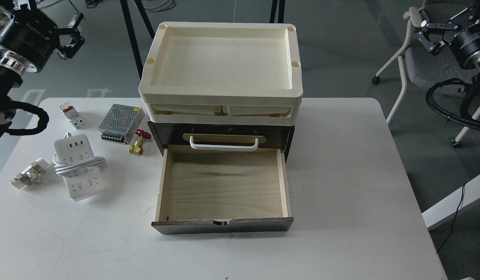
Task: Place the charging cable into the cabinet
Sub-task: 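Move the left gripper down toward the white power strip on the table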
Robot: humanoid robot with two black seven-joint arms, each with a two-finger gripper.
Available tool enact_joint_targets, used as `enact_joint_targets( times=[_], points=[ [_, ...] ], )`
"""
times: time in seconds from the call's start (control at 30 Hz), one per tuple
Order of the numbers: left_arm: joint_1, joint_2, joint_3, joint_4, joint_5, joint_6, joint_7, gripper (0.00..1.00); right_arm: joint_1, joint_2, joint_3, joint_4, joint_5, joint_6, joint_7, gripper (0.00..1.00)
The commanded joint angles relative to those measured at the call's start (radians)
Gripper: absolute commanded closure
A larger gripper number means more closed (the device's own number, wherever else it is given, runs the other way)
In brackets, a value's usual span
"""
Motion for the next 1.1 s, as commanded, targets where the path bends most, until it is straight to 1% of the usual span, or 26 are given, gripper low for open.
enact_joint_targets(
  times=[0.0,0.07,0.13,0.2,0.23,0.27,0.33,0.37,0.47,0.5,0.53,0.6,0.67,0.77,0.9,1.07],
  points=[
    [-0.001,-0.049,-0.048,0.03,-0.004,0.0,0.004,0.0,-0.003,-0.001,0.023,0.004,0.003,0.0,0.002,0.0],
    [0.001,-0.077,-0.071,0.045,-0.004,0.0,0.012,0.0,-0.009,-0.003,0.033,-0.002,0.003,0.0,0.003,0.0],
    [0.007,-0.063,-0.083,0.05,-0.01,0.0,0.015,0.0,-0.026,-0.003,0.049,-0.002,0.003,0.0,0.003,0.0],
    [0.042,-0.048,-0.123,0.089,-0.069,0.0,-0.017,0.0,-0.037,-0.004,0.063,0.0,0.003,0.0,0.002,0.0],
    [0.06,-0.061,-0.151,0.117,-0.1,0.0,-0.038,0.0,-0.039,-0.004,0.064,0.0,0.003,0.0,0.002,0.0],
    [0.073,-0.076,-0.183,0.142,-0.125,0.0,-0.049,0.0,-0.039,-0.004,0.067,0.0,0.003,0.0,0.002,0.0],
    [0.073,-0.124,-0.223,0.175,-0.126,0.0,-0.051,0.0,-0.039,-0.004,0.067,0.0,0.003,0.0,0.002,0.0],
    [0.071,-0.156,-0.235,0.18,-0.128,0.0,-0.06,0.0,-0.039,-0.004,0.067,0.0,0.003,0.0,0.002,0.0],
    [0.085,-0.178,-0.304,0.176,-0.131,0.0,-0.083,0.0,-0.039,-0.004,0.067,0.0,0.003,0.0,0.002,0.0],
    [0.1,-0.178,-0.338,0.16,-0.131,0.0,-0.083,0.0,-0.039,-0.006,0.067,0.0,0.003,0.0,0.002,0.0],
    [0.128,-0.172,-0.364,0.124,-0.131,0.0,-0.083,0.0,-0.039,-0.01,0.067,0.0,0.003,0.0,0.002,0.0],
    [0.171,-0.118,-0.399,-0.005,-0.13,0.0,-0.083,0.0,-0.04,-0.021,0.067,0.0,0.003,0.0,0.002,0.0],
    [0.214,-0.005,-0.404,-0.164,-0.126,0.0,-0.083,0.0,-0.048,-0.027,0.069,0.0,0.004,0.0,0.003,0.0],
    [0.275,0.13,-0.401,-0.342,-0.056,0.0,-0.083,0.0,-0.054,-0.038,0.069,-0.002,0.003,0.0,0.005,0.0],
    [0.309,0.29,-0.402,-0.479,0.235,0.0,-0.083,0.0,-0.062,-0.042,0.07,-0.004,0.004,0.0,0.006,0.0],
    [0.352,0.465,-0.404,-0.726,0.753,0.0,-0.083,0.0,-0.074,-0.041,0.073,-0.004,0.006,0.0,0.008,0.0]
  ],
)
